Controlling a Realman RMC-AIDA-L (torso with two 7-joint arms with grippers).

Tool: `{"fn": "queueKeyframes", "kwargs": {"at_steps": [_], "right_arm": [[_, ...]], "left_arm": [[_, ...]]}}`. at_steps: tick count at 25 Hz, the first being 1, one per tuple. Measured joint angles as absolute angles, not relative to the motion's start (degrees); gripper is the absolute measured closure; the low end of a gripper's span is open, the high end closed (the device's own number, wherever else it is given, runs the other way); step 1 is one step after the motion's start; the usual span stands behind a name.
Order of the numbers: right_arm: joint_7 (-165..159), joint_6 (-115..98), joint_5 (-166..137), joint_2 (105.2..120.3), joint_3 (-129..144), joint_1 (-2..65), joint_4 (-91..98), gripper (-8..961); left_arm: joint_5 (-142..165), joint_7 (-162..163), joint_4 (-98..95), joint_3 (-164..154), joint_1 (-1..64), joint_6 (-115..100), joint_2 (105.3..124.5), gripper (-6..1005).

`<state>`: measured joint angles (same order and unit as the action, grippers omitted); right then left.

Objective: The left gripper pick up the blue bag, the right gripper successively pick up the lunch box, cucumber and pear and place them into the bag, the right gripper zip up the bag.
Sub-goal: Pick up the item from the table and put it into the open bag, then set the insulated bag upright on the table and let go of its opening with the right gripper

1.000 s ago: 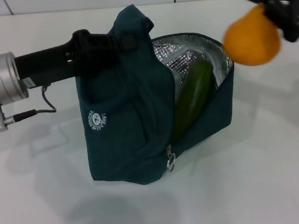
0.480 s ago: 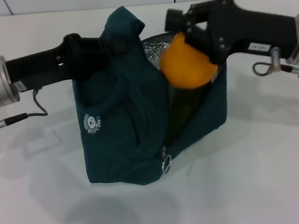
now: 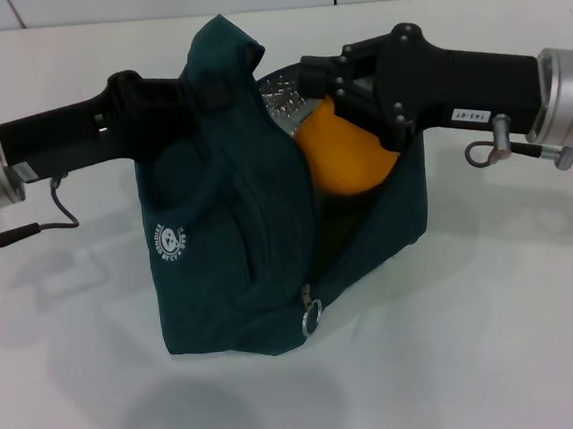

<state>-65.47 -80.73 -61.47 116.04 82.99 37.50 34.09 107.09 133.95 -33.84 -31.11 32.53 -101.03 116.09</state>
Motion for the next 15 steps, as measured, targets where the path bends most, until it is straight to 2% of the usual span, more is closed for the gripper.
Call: {"fn": "queueKeyframes", "kwargs": {"at_steps": [15], "right_arm": [[-66.21, -78.78, -58.42, 116.14, 84.88, 37.24, 33.30, 808]], "left_arm": [[107.14, 133.96, -33.83, -31.11, 32.51, -101.13, 115.78, 959]]}}
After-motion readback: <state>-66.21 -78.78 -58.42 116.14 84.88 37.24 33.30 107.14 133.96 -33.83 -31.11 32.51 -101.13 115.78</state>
